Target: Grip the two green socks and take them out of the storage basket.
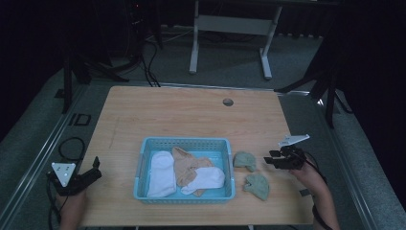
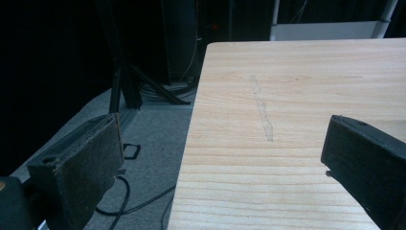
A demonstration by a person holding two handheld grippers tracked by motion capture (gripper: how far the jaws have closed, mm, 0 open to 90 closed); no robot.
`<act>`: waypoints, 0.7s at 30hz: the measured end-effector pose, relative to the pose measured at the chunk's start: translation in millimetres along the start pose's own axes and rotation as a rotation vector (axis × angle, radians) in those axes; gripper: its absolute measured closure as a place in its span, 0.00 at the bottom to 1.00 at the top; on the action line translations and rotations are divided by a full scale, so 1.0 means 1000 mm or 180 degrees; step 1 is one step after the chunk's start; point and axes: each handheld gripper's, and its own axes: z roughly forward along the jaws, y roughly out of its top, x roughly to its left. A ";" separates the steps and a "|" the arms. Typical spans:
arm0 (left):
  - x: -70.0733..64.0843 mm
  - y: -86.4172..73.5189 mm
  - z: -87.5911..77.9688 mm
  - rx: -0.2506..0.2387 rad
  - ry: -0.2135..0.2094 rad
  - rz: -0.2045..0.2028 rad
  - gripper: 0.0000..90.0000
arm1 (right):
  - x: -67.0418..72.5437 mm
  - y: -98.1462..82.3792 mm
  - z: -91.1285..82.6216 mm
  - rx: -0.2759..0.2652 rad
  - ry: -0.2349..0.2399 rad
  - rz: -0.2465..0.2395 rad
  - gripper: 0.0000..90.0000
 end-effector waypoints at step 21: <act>0.000 0.000 0.000 0.0004 -0.0003 -0.0001 0.00 | -0.018 -0.048 0.002 -0.0432 -0.0463 0.0588 0.12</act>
